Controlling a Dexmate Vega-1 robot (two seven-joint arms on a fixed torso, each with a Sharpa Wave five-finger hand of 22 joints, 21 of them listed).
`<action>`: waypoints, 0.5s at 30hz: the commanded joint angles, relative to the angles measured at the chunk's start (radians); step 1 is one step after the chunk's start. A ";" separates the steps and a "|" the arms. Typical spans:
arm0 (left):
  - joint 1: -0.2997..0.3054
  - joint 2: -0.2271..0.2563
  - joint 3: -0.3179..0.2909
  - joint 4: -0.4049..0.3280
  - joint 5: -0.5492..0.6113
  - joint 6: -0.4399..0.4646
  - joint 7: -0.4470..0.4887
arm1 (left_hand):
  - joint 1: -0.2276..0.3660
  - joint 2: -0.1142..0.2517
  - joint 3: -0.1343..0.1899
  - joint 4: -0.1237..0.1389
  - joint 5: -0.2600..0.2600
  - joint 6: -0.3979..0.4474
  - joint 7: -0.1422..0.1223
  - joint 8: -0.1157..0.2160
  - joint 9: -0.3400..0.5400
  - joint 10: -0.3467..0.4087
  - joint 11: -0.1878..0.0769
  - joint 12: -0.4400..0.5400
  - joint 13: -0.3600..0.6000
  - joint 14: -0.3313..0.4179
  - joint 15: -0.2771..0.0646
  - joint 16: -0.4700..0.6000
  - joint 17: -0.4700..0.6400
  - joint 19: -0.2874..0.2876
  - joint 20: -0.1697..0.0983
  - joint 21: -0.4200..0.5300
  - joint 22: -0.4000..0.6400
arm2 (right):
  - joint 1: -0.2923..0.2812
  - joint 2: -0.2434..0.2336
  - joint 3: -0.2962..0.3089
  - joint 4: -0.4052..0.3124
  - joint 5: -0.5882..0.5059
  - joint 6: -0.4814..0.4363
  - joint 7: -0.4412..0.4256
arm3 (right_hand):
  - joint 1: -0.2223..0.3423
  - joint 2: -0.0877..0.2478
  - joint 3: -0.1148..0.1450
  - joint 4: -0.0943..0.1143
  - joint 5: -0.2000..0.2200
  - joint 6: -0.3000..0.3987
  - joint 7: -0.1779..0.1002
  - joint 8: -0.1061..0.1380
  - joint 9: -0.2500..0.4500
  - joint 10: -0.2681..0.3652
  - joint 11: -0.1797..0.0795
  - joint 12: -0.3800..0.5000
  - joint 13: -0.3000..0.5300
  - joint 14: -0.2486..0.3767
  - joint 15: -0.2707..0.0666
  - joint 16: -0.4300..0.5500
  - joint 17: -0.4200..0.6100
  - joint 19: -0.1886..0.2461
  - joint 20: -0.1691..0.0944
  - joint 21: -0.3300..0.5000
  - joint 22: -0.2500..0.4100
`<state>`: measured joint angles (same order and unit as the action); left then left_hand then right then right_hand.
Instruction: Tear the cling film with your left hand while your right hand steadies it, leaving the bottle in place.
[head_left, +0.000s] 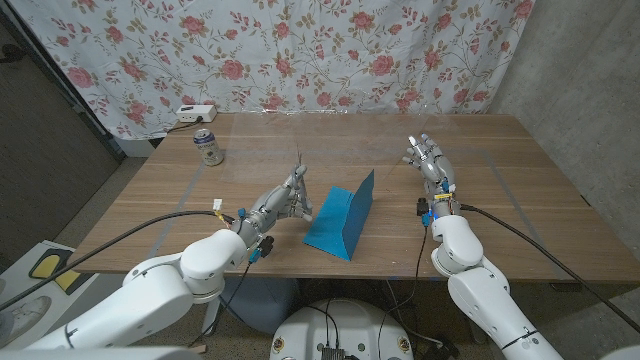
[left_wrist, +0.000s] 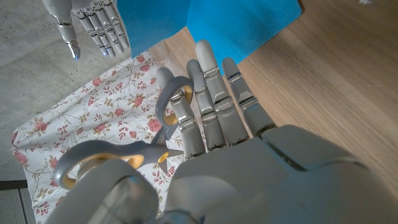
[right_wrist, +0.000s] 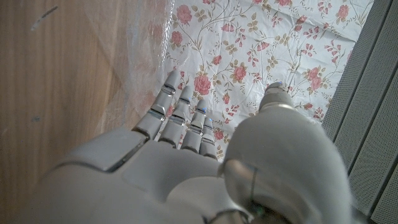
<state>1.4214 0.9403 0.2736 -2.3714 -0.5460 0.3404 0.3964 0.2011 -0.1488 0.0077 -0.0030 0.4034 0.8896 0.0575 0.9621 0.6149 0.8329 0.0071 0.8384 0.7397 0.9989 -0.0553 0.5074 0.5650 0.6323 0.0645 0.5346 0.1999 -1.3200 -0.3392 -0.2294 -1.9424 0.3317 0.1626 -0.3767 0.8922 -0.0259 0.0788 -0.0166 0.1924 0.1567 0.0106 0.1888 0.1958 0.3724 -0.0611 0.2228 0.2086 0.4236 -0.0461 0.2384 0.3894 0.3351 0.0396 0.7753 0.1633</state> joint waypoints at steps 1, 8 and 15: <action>0.014 0.026 -0.006 -0.014 0.028 -0.018 -0.005 | -0.043 -0.026 -0.365 0.161 0.012 -0.016 0.129 -0.002 0.005 0.023 -0.013 0.008 0.002 0.003 -0.005 0.004 0.001 0.007 0.002 -0.005 0.000 | 0.008 -0.028 -0.004 -0.023 -0.050 -0.057 -0.035 | -0.010 0.000 -0.003 -0.005 0.003 -0.002 0.000 0.000 0.001 -0.003 0.005 -0.003 0.003 -0.001 -0.005 -0.003 -0.001 0.004 0.004 -0.005 -0.001; 0.031 0.024 -0.015 -0.015 0.046 -0.045 -0.001 | -0.055 -0.026 -0.364 0.157 0.027 -0.014 0.130 -0.007 0.006 0.021 -0.014 0.007 0.001 0.001 -0.005 0.005 0.001 0.008 0.000 -0.008 0.000 | 0.013 -0.080 -0.017 -0.061 -0.139 -0.134 -0.088 | -0.012 0.000 -0.005 -0.009 0.003 0.002 0.012 0.003 0.001 0.026 0.018 0.011 0.004 0.008 -0.011 0.001 -0.007 0.016 0.006 -0.016 0.000; 0.039 0.019 -0.013 -0.018 0.064 -0.054 0.001 | -0.059 -0.026 -0.363 0.152 0.038 -0.016 0.124 -0.008 0.012 0.021 -0.016 0.010 0.004 -0.001 -0.006 0.006 0.000 0.009 0.000 -0.011 0.001 | 0.027 -0.165 -0.038 -0.113 -0.239 -0.256 -0.124 | -0.020 0.005 -0.007 -0.011 0.003 -0.015 0.020 -0.001 0.001 0.051 0.053 0.024 0.010 -0.023 -0.028 -0.010 -0.015 0.012 0.019 -0.038 0.000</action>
<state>1.4452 0.9601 0.2631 -2.3839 -0.5072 0.3065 0.3936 0.1879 -0.1359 0.0077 -0.0030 0.4330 0.8896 0.0576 0.9562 0.6218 0.8347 0.0051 0.8411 0.7383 0.9989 -0.0553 0.5075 0.5634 0.6323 0.0644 0.5241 0.2000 -1.3087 -0.4077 -0.2434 -1.9941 0.2248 0.0498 -0.4414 0.8812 -0.0229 0.0718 -0.0235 0.1924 0.1473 0.0282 0.1888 0.1959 0.4122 -0.0215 0.2382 0.2125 0.4144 -0.0444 0.2340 0.3755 0.3422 0.0466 0.7460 0.1633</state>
